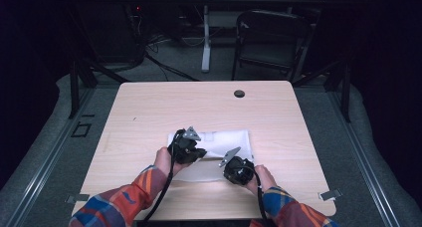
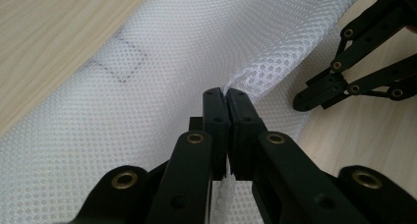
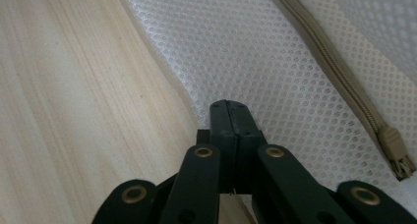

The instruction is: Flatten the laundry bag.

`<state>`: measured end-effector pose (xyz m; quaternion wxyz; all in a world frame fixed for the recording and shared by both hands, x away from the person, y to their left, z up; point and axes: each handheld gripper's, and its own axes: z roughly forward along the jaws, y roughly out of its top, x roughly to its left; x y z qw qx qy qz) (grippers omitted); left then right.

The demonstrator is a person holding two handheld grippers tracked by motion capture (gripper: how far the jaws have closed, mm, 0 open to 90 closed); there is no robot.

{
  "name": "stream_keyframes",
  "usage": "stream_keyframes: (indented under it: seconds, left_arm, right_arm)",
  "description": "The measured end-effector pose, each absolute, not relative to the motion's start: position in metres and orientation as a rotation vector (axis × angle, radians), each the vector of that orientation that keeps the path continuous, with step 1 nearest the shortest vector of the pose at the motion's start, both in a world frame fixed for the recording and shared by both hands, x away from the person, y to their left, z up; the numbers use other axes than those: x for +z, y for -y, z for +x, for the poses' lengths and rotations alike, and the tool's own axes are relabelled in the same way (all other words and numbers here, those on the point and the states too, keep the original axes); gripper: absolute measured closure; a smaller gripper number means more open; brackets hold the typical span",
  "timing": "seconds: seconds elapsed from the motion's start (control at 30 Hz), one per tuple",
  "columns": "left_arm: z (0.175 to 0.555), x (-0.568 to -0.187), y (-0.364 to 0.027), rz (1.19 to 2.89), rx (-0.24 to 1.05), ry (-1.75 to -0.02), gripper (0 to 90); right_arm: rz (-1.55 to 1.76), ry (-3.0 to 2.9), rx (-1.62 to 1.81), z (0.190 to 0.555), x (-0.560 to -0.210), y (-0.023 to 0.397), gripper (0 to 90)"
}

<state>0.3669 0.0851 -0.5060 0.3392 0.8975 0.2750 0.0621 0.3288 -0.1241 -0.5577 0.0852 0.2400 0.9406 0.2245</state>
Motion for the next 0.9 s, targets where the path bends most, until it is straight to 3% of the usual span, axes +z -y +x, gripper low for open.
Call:
stream_keyframes:
  seconds: [0.9]
  left_arm:
    - [0.384, -0.469, -0.083, 2.349, 0.259, -0.708, 88.2]
  right_arm:
    - [0.680, -2.835, 0.656, 0.322, -0.557, 0.123, 90.0]
